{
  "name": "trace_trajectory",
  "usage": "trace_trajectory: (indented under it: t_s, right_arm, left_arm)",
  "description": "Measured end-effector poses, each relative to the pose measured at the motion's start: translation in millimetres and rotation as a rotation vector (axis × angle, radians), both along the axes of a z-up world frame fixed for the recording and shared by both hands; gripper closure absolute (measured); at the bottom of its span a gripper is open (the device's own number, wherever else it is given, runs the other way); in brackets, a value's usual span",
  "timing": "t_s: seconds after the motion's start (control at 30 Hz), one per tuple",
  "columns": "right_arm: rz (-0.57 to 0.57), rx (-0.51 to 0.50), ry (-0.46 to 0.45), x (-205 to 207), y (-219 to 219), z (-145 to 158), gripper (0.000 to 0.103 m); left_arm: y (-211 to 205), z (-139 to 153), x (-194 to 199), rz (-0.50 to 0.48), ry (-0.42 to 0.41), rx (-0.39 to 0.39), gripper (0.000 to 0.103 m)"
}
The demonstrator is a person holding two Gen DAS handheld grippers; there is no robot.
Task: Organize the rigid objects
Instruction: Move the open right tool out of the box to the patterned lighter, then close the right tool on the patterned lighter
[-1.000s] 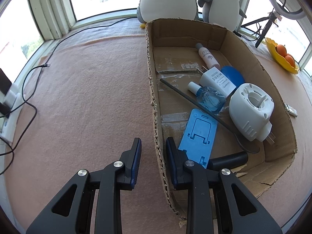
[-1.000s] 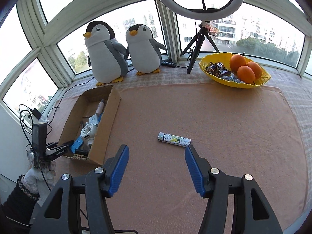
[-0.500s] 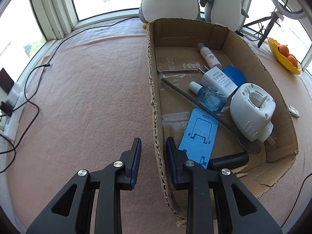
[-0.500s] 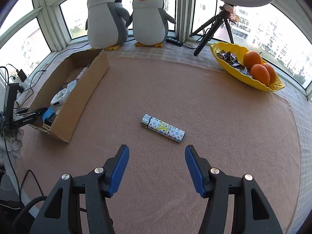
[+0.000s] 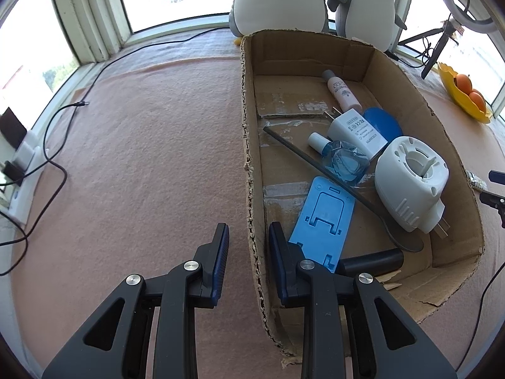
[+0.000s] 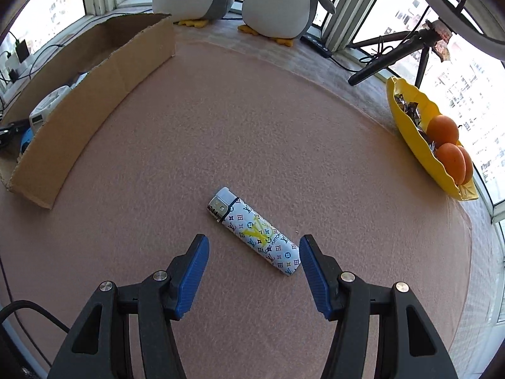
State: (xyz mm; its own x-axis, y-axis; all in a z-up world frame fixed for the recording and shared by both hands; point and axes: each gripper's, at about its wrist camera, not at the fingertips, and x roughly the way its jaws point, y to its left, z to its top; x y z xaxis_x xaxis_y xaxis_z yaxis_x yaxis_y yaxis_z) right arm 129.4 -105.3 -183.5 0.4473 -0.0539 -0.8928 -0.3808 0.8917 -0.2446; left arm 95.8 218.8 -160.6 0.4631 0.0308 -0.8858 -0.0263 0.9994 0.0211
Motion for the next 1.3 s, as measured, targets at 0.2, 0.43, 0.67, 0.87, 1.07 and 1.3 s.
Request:
trace_trajectory:
  t_s: [0.2,0.43,0.67,0.87,1.07,1.3]
  right_arm:
    - [0.008,-0.028,0.018,16,-3,-12,0.048]
    - [-0.113,0.054,0.032,40,-23,-12,0.048]
    - [-0.292,0.196,0.069,52,-56,-12,0.048]
    - [-0.275,0.229,0.096,40,-53,-10,0.048]
    - [-0.25,0.188,0.093,39,-43,-12,0.059]
    - [-0.239,0.192,0.103,48,-36,-11,0.081]
  left_arm:
    - [-1,0,0,0.01,0.001,0.002,0.078]
    - [-2,0,0,0.011,0.001,0.008,0.078]
    - [-2,0,0,0.013,0.0,0.009,0.078]
    - [-1,0,0,0.012,-0.002,0.009,0.078]
    - [-2,0,1,0.012,-0.002,0.01,0.078]
    - [-2,1,1,0.013,-0.004,0.011,0.078]
